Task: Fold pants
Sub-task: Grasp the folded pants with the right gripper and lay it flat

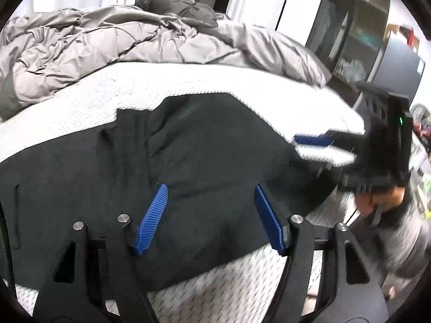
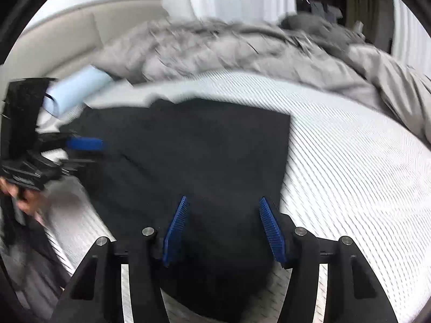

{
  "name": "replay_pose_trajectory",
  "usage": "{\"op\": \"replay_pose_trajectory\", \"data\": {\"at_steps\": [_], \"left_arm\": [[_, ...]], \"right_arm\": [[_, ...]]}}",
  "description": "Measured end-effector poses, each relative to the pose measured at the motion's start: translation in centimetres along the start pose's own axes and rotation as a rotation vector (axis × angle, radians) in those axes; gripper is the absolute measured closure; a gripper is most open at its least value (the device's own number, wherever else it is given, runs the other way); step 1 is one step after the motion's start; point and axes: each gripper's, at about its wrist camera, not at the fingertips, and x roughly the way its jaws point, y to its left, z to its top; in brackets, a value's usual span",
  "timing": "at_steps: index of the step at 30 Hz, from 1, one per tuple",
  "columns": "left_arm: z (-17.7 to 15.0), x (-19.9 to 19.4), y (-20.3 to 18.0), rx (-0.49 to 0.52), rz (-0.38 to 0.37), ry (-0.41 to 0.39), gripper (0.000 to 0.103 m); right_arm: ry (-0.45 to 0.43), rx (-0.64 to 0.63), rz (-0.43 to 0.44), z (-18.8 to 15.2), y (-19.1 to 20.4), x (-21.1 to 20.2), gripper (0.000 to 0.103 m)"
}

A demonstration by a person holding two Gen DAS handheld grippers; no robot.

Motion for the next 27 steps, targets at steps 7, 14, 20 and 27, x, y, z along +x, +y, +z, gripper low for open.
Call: {"op": "replay_pose_trajectory", "data": {"at_steps": [7,14,20,27], "left_arm": [[-0.1,6.0,1.1,-0.009,-0.001,0.141,0.050],[-0.7,3.4,2.7,-0.069,0.054,0.135,0.053],[2.4,2.0,1.1,-0.043,0.035,0.061,0.053],[3.6,7.6,3.3,-0.049,0.024,0.183,0.059]], "right_arm": [[0.163,-0.033,0.022,0.9,2.6,7.5,0.048],[0.151,-0.021,-0.179,-0.1,-1.1,4.5,0.048],[0.078,0.030,0.001,3.5,-0.3,3.7,0.047],[0.236,-0.072,-0.050,4.4,1.5,11.4,0.048]]}}
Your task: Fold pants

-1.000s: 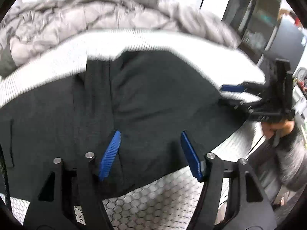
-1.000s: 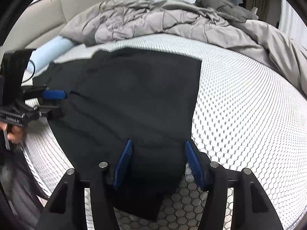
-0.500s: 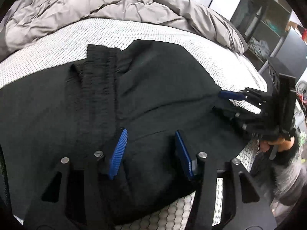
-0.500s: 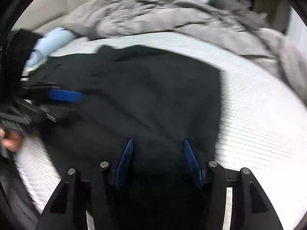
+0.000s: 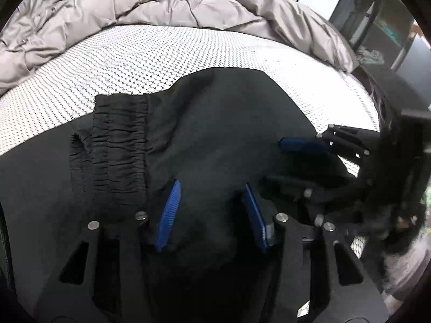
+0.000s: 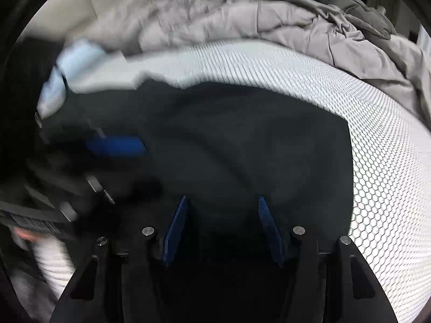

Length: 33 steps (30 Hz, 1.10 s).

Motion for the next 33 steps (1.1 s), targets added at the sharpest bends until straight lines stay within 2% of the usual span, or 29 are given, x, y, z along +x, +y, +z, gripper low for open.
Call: {"op": "replay_pose_trajectory", "data": {"at_steps": [4,5,6,8,9,11,13,15,17,18,20,22,23,25,27,30,32,33], "left_arm": [[-0.9,-1.0,0.5,0.010,0.014,-0.007,0.060],[-1.0,-1.2,0.3,0.021,0.026,-0.010,0.060],[-1.1,-1.4,0.0,0.036,0.046,-0.009,0.060],[-1.2,-2.8,-0.4,0.044,0.084,-0.018,0.060],[-0.9,-3.4,-0.5,0.035,0.089,-0.038,0.060],[-0.6,-5.1,-0.8,0.020,0.067,-0.101,0.058],[0.8,-5.0,-1.1,0.020,0.055,-0.127,0.055],[2.3,-3.2,-1.1,0.028,0.059,-0.104,0.055],[3.0,-0.5,-0.4,0.015,0.077,-0.032,0.055],[3.1,0.9,0.3,-0.006,0.080,0.012,0.056],[2.9,1.7,1.7,-0.046,0.040,0.022,0.066],[2.8,1.0,2.8,-0.060,0.001,0.015,0.069],[2.7,0.7,3.2,-0.067,-0.008,0.014,0.070],[2.4,-0.1,3.3,-0.069,0.002,0.013,0.070],[2.3,-1.1,2.8,-0.051,0.047,0.007,0.070],[2.8,-3.6,1.3,-0.022,0.076,-0.074,0.068],[3.8,-4.2,0.6,-0.021,0.049,-0.120,0.055],[4.4,-3.5,0.4,-0.023,0.037,-0.107,0.053]], "right_arm": [[-0.006,0.014,-0.161,-1.7,-2.4,-1.7,0.048],[0.006,0.049,-0.218,-2.1,-3.8,-1.9,0.042],[0.006,0.085,-0.210,-2.5,-4.7,-2.2,0.039],[-0.020,0.135,-0.124,-2.6,-5.9,-3.2,0.040],[-0.044,0.139,-0.115,-2.4,-6.1,-3.8,0.041],[-0.130,0.154,-0.091,-1.7,-6.1,-5.5,0.041],[-0.158,0.176,-0.004,-0.4,-5.8,-5.8,0.041],[-0.150,0.156,0.058,1.1,-4.9,-5.0,0.041],[-0.109,0.090,0.086,2.8,-3.2,-2.3,0.041],[-0.068,0.063,0.083,3.3,-2.5,-0.6,0.041],[-0.005,0.008,0.039,3.8,-1.5,1.8,0.041],[0.002,-0.059,-0.022,3.3,-1.5,2.3,0.041],[0.003,-0.052,-0.038,3.2,-1.8,2.1,0.041],[0.013,-0.021,-0.128,2.4,-3.8,1.3,0.041],[0.011,0.001,-0.168,1.9,-4.9,0.9,0.041],[-0.026,0.070,-0.138,2.0,-6.4,-0.6,0.041],[-0.095,0.101,-0.084,2.3,-6.6,-2.6,0.041],[-0.116,0.112,-0.047,2.7,-6.3,-3.0,0.041]]}}
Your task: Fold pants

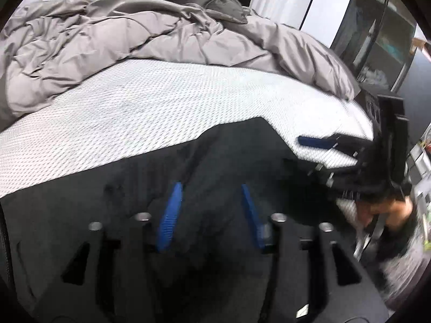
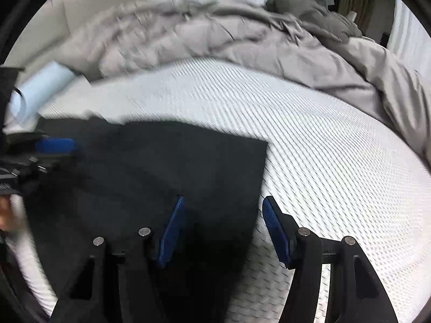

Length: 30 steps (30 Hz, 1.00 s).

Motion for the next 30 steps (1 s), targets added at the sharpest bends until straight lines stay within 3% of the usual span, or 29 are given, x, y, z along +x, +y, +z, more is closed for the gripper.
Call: {"op": "replay_pose_trajectory", "data": {"at_steps": [3,4,5,7,9,10,15,18,19,20,23,25,28,30], "left_arm": [[0.8,3.8,0.3,0.037,0.068,0.093,0.053],[0.8,4.9,1.1,0.018,0.085,0.123,0.061],[0.8,5.7,2.8,-0.047,0.068,0.130,0.076],[1.2,5.6,5.1,-0.127,0.008,0.107,0.090],[1.1,5.0,6.3,-0.139,-0.003,0.101,0.101],[0.9,4.6,6.4,-0.126,-0.001,0.094,0.101],[0.7,2.7,5.9,-0.095,0.046,0.061,0.099],[1.1,1.0,4.6,-0.072,0.081,0.020,0.092],[1.3,0.5,4.1,-0.063,0.073,0.002,0.084],[1.6,0.4,3.1,-0.042,0.071,-0.019,0.076],[2.4,2.2,1.8,-0.009,0.104,-0.004,0.070],[2.4,4.8,2.8,-0.051,0.139,0.063,0.073],[1.7,6.3,5.4,-0.135,0.125,0.090,0.097],[1.4,5.6,6.0,-0.139,0.082,0.074,0.098]], "right_arm": [[-0.005,0.008,0.107,1.7,1.8,1.3,0.041],[0.004,-0.011,0.112,2.2,2.8,2.1,0.041],[0.038,-0.046,0.114,2.4,3.8,3.6,0.041],[0.105,-0.088,0.082,2.1,4.7,6.0,0.041],[0.115,-0.078,0.081,2.1,3.9,6.6,0.041],[0.113,-0.064,0.075,2.2,3.4,6.3,0.041],[0.130,-0.021,-0.156,2.0,-0.5,5.6,0.038],[0.093,0.060,-0.115,2.4,-2.0,4.6,0.039],[0.064,0.061,-0.108,2.7,-1.8,4.0,0.039],[0.031,0.051,-0.098,3.1,-1.2,3.4,0.039],[-0.021,0.019,0.006,4.1,1.1,3.1,0.039],[0.003,0.015,0.053,4.5,2.7,4.8,0.039],[0.101,-0.031,-0.005,4.2,3.7,8.9,0.041],[0.092,-0.066,-0.067,3.9,3.0,9.0,0.042]]}}
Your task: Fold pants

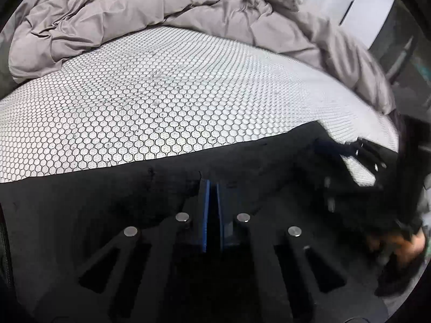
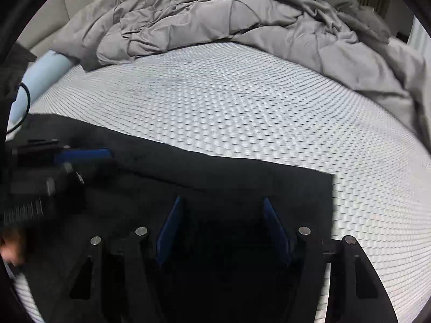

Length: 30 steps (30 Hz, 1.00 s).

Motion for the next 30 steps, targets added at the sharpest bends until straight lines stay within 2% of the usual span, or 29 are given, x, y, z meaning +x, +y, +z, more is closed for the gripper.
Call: {"op": "replay_pose_trajectory", "data": {"at_steps": [1,2,3,5,7,9,11,13,15,17,19,21,24,25,27,29,30], "left_arm": [[-0.2,-0.3,0.1,0.008,-0.005,-0.002,0.098],[-0.4,-0.5,0.0,0.016,-0.002,-0.004,0.098],[-0.6,-0.8,-0.2,0.025,0.007,-0.006,0.098],[-0.9,-1.8,-0.7,0.037,0.019,-0.013,0.096],[-1.5,-3.9,-1.2,0.046,0.050,-0.056,0.092],[-2.2,-6.2,-2.1,0.070,0.049,-0.111,0.086],[-3.3,-7.6,-3.4,0.095,0.008,-0.128,0.073],[-5.0,-7.7,-5.0,0.137,-0.043,-0.115,0.067],[-6.4,-6.4,-6.0,0.180,-0.063,-0.052,0.067],[-7.4,-4.6,-5.9,0.188,-0.004,0.008,0.068],[-7.9,-4.5,-4.7,0.174,-0.041,0.010,0.069],[-8.1,-5.6,-3.5,0.140,-0.093,0.009,0.069],[-9.0,-7.5,-3.4,0.137,-0.076,-0.025,0.067],[-9.2,-8.2,-3.7,0.144,-0.061,-0.038,0.067],[-9.7,-10.0,-4.6,0.169,-0.099,-0.071,0.067],[-10.1,-10.8,-6.0,0.202,-0.141,-0.079,0.064],[-10.5,-10.7,-6.8,0.218,-0.155,-0.075,0.063]], "right_arm": [[-0.006,-0.014,-0.069,-0.1,-0.5,-0.1,0.042],[-0.013,-0.020,-0.174,-0.5,-1.7,-0.3,0.042],[-0.010,0.005,-0.202,-0.8,-2.7,-0.4,0.041],[-0.022,0.091,-0.164,-1.5,-5.0,-1.2,0.041],[-0.053,0.130,-0.170,-2.0,-6.0,-3.4,0.043],[-0.097,0.095,-0.139,-2.4,-4.8,-5.9,0.043],[-0.135,0.045,-0.055,-2.9,-2.7,-8.3,0.042],[-0.128,0.005,0.032,-3.4,-0.6,-8.7,0.041],[-0.079,-0.045,0.122,-4.0,2.0,-7.5,0.041],[-0.010,-0.109,0.112,-4.4,3.9,-5.6,0.041],[0.019,-0.151,0.053,-5.3,3.9,-4.7,0.041],[0.024,-0.138,0.001,-6.0,2.1,-5.4,0.040],[0.015,-0.071,-0.101,-7.5,-1.8,-6.4,0.038],[0.003,-0.029,-0.097,-7.9,-3.0,-6.9,0.038],[-0.080,0.066,-0.075,-8.3,-4.3,-9.7,0.040],[-0.143,0.053,-0.020,-8.2,-3.5,-11.6,0.040],[-0.153,0.038,0.048,-8.2,-2.5,-12.3,0.040]]}}
